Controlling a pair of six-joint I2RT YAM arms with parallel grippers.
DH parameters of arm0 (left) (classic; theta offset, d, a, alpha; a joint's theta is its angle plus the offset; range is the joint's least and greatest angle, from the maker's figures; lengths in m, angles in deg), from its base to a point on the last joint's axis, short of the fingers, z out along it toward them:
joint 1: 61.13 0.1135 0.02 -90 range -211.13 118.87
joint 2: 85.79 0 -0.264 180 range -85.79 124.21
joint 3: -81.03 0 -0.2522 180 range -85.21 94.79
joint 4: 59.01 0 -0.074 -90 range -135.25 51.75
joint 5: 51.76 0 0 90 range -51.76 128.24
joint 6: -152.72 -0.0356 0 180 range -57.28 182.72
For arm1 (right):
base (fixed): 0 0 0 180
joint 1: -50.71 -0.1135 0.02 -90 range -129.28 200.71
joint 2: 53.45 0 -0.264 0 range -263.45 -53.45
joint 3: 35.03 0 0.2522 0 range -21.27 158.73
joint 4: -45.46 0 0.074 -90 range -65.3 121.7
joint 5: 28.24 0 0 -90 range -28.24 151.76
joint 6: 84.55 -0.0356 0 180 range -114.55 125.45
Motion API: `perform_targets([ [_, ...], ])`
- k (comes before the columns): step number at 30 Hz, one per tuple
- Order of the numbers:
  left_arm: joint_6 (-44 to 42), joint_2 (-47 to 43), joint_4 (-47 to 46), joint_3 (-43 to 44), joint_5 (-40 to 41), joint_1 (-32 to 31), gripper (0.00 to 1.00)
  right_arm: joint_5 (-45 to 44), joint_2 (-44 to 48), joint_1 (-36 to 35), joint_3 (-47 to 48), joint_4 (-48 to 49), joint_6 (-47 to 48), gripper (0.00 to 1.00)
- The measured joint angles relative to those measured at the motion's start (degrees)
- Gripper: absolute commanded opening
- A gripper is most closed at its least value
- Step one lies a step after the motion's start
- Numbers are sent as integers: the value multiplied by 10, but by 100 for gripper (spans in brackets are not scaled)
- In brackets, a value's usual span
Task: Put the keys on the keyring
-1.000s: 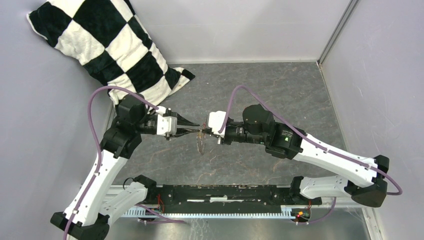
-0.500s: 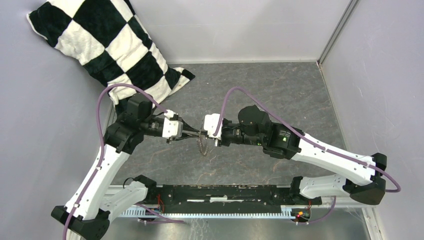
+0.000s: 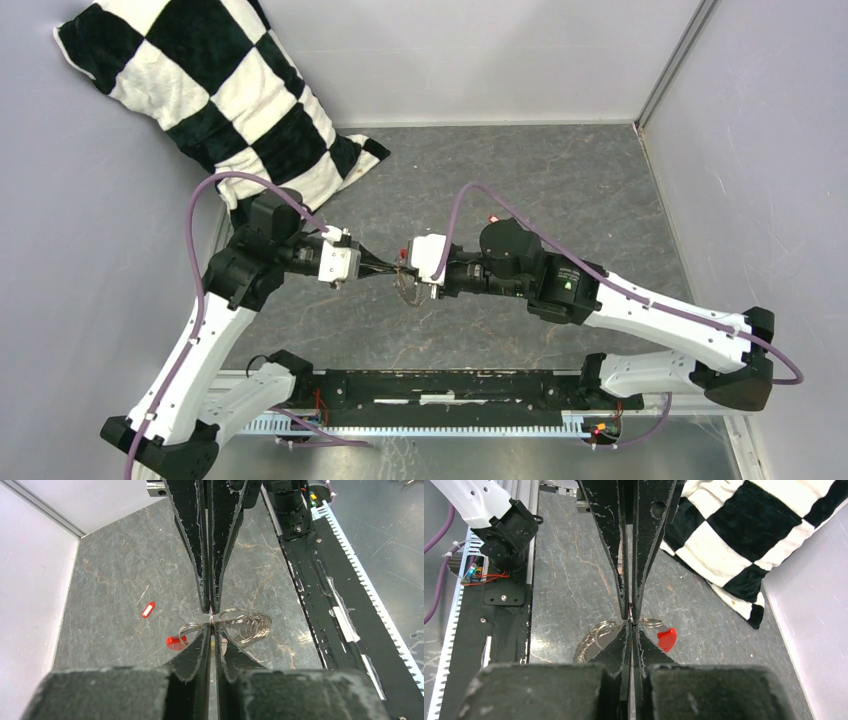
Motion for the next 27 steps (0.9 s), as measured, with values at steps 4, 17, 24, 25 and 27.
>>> perform_targets([
  [4, -2, -2, 3, 0, -5, 0, 2, 1, 10, -5, -19, 23, 0, 1],
  [17, -217, -79, 13, -54, -8, -1, 2, -9, 72, -7, -64, 62, -6, 41],
  [24, -308, -83, 14, -54, -11, -1, 2, -37, 115, -7, -74, 56, 5, 39],
  [25, -308, -78, 17, -51, -13, -1, 2, -38, 114, -7, -75, 56, 5, 39],
  [27, -307, -63, 18, -35, -18, -2, 2, -43, 114, -7, -76, 56, 7, 38],
])
